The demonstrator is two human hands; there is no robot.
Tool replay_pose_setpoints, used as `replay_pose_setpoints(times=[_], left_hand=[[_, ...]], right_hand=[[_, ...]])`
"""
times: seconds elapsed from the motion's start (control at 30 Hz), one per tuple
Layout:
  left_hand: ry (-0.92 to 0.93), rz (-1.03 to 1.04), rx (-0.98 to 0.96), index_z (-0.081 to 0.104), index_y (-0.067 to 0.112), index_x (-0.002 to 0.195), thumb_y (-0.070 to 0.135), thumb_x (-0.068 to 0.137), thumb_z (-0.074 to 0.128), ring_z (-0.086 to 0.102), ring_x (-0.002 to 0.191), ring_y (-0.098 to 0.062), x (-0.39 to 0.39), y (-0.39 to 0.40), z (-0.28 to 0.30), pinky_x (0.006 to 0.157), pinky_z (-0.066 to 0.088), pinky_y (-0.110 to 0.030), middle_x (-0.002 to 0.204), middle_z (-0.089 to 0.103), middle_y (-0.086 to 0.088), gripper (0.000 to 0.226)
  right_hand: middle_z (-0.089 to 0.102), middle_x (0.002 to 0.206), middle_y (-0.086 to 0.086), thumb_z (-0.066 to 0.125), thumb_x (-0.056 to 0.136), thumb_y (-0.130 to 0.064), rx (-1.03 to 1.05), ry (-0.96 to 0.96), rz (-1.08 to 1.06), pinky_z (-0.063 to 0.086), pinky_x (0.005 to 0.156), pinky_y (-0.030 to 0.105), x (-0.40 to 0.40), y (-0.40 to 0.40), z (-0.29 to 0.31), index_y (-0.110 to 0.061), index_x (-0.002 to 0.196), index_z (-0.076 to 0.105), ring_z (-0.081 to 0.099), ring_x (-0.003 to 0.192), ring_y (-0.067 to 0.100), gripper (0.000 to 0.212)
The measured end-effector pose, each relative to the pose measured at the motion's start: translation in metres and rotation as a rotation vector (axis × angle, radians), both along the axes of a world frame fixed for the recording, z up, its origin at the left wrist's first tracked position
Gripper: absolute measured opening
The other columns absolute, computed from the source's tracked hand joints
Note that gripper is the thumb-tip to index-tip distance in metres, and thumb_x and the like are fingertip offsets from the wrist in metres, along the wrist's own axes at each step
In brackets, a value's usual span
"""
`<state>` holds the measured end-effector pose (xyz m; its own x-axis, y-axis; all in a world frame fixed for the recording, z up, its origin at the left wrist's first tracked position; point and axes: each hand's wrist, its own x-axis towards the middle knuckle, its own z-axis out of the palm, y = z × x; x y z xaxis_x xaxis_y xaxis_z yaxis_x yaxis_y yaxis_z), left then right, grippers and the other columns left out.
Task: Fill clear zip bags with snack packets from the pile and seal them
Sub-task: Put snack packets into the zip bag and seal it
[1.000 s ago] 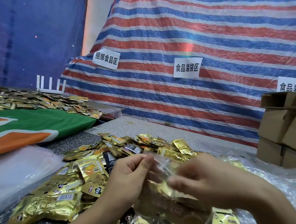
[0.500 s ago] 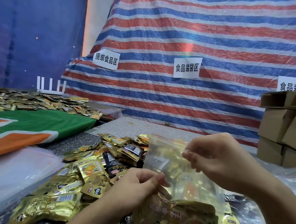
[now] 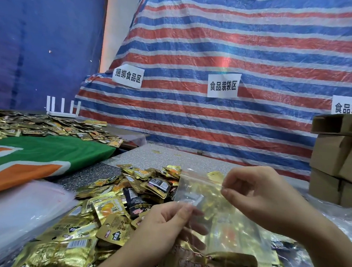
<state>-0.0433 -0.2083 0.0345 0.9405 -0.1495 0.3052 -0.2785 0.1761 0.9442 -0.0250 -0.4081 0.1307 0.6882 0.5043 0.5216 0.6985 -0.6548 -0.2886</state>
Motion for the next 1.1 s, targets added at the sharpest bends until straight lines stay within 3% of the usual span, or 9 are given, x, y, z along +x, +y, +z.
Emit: replay_pose_setpoints(times=[0.3,0.4,0.53,0.6,0.67,0.8,0.9,1.0,1.1], left_hand=[[-0.03,0.001,-0.047,0.073,0.018,0.091,0.035,0.086,0.056,0.071,0.062,-0.031,-0.001,0.0,0.003,0.058,0.054,-0.031,0.084,0.075,-0.018,0.024],[-0.051,0.057,-0.053,0.073,0.021,0.091,0.043,0.083,0.055,0.072,0.065,-0.033,-0.003,0.001,0.005,0.055,0.054,-0.031,0.085,0.075,-0.017,0.029],[-0.083,0.11,-0.039,0.068,0.014,0.101,0.029,0.094,0.052,0.07,0.061,-0.031,-0.003,0.0,0.005,0.052,0.053,-0.028,0.083,0.075,-0.016,0.023],[-0.097,0.122,-0.028,0.067,0.014,0.101,0.018,0.1,0.049,0.07,0.061,-0.032,-0.004,-0.002,0.003,0.051,0.052,-0.027,0.081,0.074,-0.014,0.019],[-0.109,0.127,-0.012,0.066,0.012,0.1,0.013,0.102,0.047,0.069,0.06,-0.031,-0.004,-0.003,0.002,0.052,0.052,-0.027,0.078,0.074,-0.012,0.02],[-0.139,0.161,-0.009,0.067,0.012,0.095,0.013,0.101,0.048,0.069,0.059,-0.027,-0.003,-0.003,0.003,0.051,0.051,-0.027,0.078,0.074,-0.009,0.02],[-0.161,0.225,-0.032,0.07,0.021,0.086,0.021,0.099,0.051,0.071,0.061,-0.028,0.002,0.001,0.003,0.053,0.053,-0.028,0.08,0.075,-0.009,0.024],[-0.16,0.259,-0.021,0.072,0.028,0.078,0.024,0.097,0.054,0.072,0.062,-0.025,0.007,0.004,0.0,0.056,0.055,-0.03,0.076,0.074,-0.007,0.026],[-0.175,0.249,0.02,0.072,0.025,0.081,0.04,0.086,0.057,0.073,0.066,-0.024,0.009,0.005,-0.003,0.061,0.058,-0.031,0.075,0.073,-0.007,0.022]], right_hand=[[0.066,0.075,-0.015,0.07,0.088,-0.034,-0.035,-0.043,-0.106,0.051,0.063,0.031,-0.007,-0.006,0.011,-0.03,0.075,0.068,0.059,0.07,0.009,0.014],[0.061,0.085,-0.014,0.065,0.09,-0.038,-0.112,-0.011,-0.125,0.048,0.07,0.025,-0.007,-0.001,0.009,-0.034,0.08,0.062,0.054,0.085,-0.002,0.011],[0.042,0.105,-0.04,0.046,0.08,-0.068,-0.129,-0.017,-0.154,0.036,0.078,0.006,-0.012,0.011,0.004,-0.05,0.105,0.043,0.038,0.104,-0.024,0.031],[0.04,0.109,-0.041,0.04,0.075,-0.073,-0.107,-0.036,-0.134,0.035,0.078,0.002,-0.015,0.022,0.0,-0.055,0.124,0.036,0.041,0.103,-0.023,0.052],[0.049,0.113,-0.033,0.043,0.082,-0.068,-0.098,-0.053,-0.115,0.039,0.083,0.008,-0.014,0.032,-0.006,-0.048,0.131,0.042,0.046,0.105,-0.014,0.052],[0.065,0.081,-0.012,0.062,0.093,-0.035,-0.037,-0.114,-0.094,0.048,0.073,0.026,-0.007,0.043,-0.016,-0.029,0.09,0.065,0.057,0.081,0.002,0.007],[0.064,0.067,-0.008,0.068,0.09,-0.023,0.026,-0.077,-0.065,0.047,0.064,0.026,-0.003,0.047,-0.019,-0.027,0.074,0.064,0.059,0.072,0.005,0.018],[0.061,0.07,-0.008,0.064,0.093,-0.032,0.033,-0.072,-0.06,0.045,0.062,0.027,0.001,0.048,-0.023,-0.031,0.074,0.059,0.056,0.073,0.005,0.02],[0.062,0.085,-0.014,0.051,0.087,-0.065,-0.117,0.071,-0.091,0.047,0.067,0.024,0.004,0.045,-0.026,-0.035,0.089,0.058,0.056,0.079,0.0,0.031]])
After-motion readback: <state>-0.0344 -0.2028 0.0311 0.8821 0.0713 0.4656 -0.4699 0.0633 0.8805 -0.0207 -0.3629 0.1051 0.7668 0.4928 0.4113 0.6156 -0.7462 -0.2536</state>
